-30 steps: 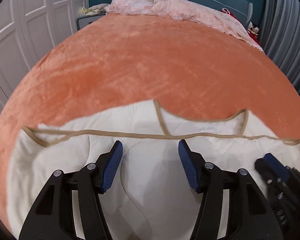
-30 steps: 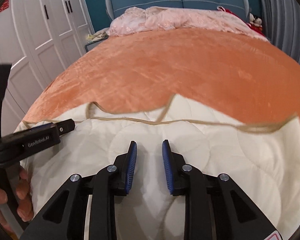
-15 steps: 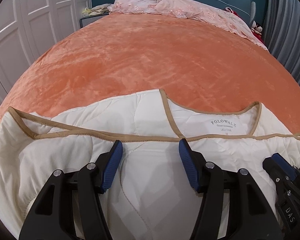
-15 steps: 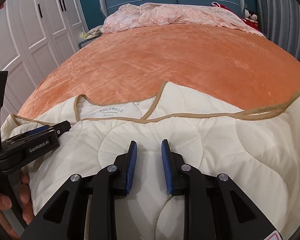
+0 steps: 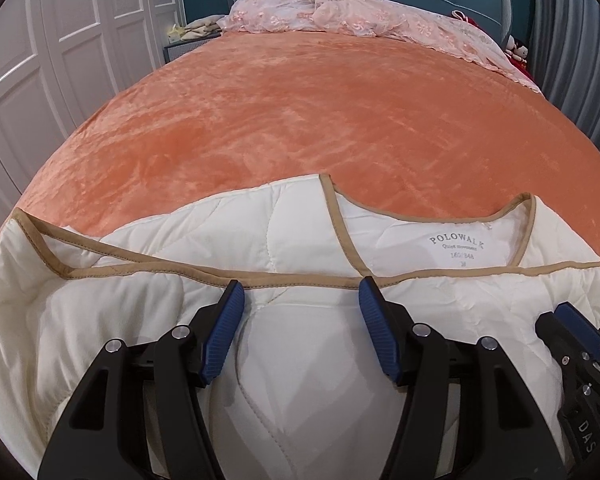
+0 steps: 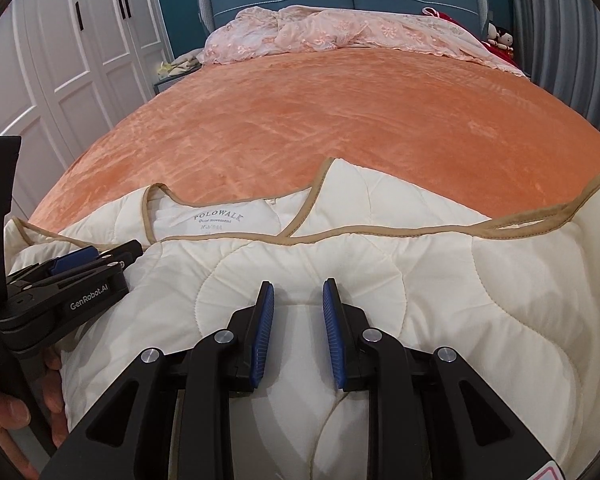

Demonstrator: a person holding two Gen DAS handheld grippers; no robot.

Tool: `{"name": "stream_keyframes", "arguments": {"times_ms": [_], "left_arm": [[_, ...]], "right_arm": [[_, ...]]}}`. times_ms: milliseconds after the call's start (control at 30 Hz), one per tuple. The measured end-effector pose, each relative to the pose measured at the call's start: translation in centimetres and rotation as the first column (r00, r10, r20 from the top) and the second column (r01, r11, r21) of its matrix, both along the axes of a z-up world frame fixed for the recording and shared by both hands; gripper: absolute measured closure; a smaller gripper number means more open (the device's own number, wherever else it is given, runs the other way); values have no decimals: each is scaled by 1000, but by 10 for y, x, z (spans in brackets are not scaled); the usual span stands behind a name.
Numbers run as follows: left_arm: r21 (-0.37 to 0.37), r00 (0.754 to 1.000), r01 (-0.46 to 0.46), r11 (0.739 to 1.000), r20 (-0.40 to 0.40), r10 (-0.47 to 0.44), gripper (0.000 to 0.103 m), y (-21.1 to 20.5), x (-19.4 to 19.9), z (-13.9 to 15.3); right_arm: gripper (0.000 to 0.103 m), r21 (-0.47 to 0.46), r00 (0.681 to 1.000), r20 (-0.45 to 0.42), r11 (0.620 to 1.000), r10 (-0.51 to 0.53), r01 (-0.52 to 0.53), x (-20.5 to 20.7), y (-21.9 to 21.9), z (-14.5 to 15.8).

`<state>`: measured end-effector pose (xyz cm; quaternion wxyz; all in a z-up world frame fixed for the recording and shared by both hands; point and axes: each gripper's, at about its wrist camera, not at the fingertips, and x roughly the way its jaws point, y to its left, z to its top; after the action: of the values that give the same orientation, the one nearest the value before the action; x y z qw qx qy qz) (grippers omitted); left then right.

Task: Fold large clothes
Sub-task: 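Open both grippers and smooth the folded jacket near the collar, then move both open grippers over the jacket to its side edge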

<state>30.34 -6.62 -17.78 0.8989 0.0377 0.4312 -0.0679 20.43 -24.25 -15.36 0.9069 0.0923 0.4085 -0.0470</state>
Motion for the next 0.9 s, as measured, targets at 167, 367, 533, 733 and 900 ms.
{"name": "stream_keyframes", "arguments": {"times_ms": [167,367,533,733,900], "left_arm": [[5,1000,-2,1000,4,2,45,-1,-1,0],[-87,1000,-9,996,-1,9,46,17,-6,16],[-96,997,-61,993,50,66,46,68,-26,44],[-46,991,-133,990,13,134,45,117,-27,21],[-16,989,-137,990,47,138,45,112,-28,11]], "right_arm": [[81,-7,1000,0,1000,-4,4,1,2,-3],[83,36,998,30,998,-50,49,-12,-12,13],[83,31,988,38,989,-148,147,-45,-50,22],[84,-56,991,29,990,-130,132,-59,-54,9],[84,-63,991,18,989,-129,130,-55,-54,3]]}}
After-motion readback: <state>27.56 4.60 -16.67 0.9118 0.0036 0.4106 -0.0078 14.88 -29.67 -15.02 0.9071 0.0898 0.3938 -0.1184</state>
